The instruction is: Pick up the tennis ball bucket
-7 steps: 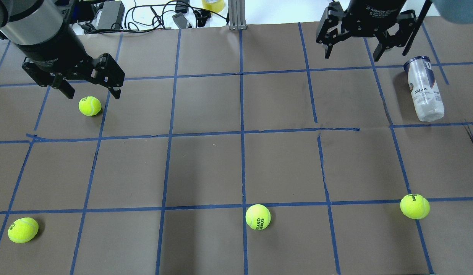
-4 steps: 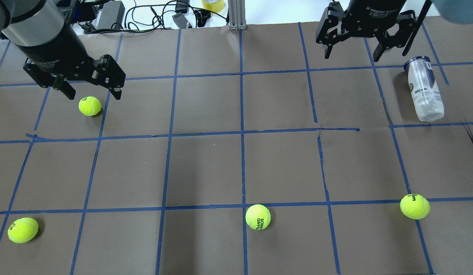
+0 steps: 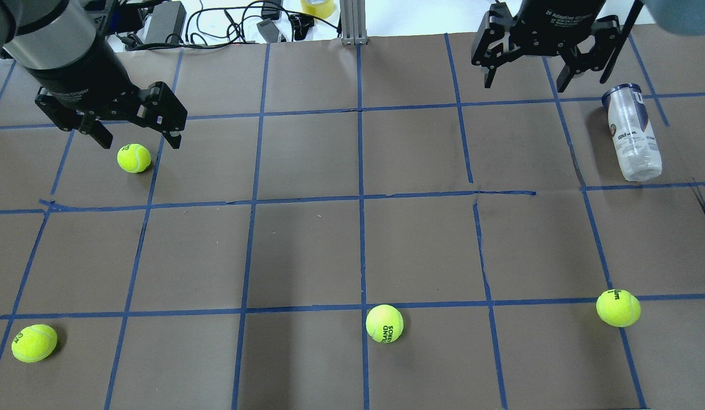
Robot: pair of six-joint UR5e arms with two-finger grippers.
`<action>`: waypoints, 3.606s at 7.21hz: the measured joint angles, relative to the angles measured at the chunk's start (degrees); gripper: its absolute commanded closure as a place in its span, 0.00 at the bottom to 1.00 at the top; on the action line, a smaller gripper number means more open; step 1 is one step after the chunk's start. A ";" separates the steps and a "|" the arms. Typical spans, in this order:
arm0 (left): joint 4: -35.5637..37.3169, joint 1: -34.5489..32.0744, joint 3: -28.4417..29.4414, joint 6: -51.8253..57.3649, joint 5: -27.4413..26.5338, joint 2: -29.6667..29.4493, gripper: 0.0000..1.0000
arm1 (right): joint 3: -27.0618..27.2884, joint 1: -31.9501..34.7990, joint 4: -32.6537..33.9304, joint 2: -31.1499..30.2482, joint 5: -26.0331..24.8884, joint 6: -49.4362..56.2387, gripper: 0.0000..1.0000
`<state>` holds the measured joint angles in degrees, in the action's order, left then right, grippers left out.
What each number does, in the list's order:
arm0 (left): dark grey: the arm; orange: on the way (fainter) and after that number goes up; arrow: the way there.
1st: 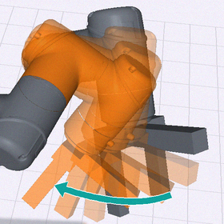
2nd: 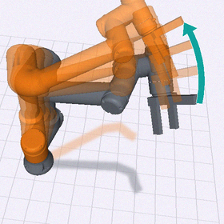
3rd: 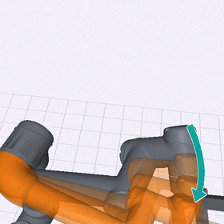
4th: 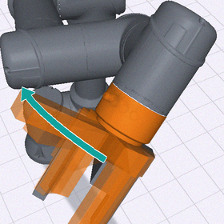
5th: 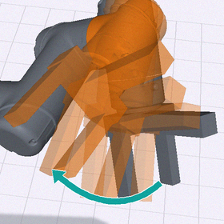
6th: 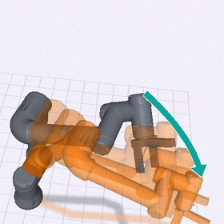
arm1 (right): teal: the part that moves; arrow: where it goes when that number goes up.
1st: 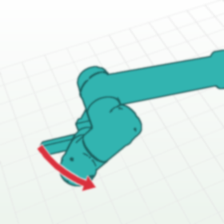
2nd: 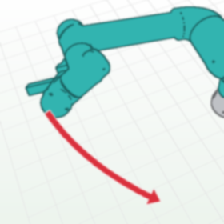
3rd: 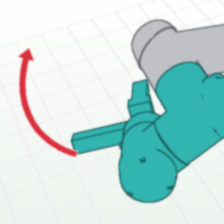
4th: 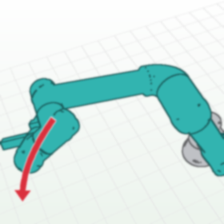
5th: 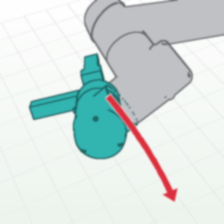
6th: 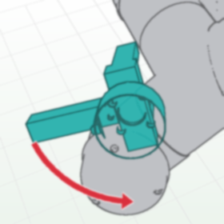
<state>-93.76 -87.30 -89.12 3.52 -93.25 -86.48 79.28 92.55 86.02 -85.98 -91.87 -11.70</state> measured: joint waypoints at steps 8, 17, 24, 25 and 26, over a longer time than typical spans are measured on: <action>0.35 0.03 0.00 0.00 0.02 -0.18 0.00 | 0.23 -15.41 5.89 6.47 -2.13 13.79 0.00; 0.35 -0.03 -0.17 -0.09 0.18 -0.17 0.00 | 1.22 -30.07 32.00 32.69 -2.57 33.75 0.00; 0.50 0.03 -0.79 -0.09 0.18 0.09 0.00 | 1.48 -30.15 33.44 35.69 -3.44 34.74 0.25; 0.53 0.05 -0.79 -0.09 0.18 0.09 0.00 | 1.37 -30.10 33.32 35.39 -3.41 34.52 0.25; 0.61 0.08 -0.79 -0.09 0.17 0.09 0.00 | 1.22 -29.84 33.00 34.57 -3.34 33.93 0.24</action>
<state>-93.15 -87.22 -89.91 3.43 -93.08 -86.40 80.50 62.71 119.02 -51.41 -95.20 22.22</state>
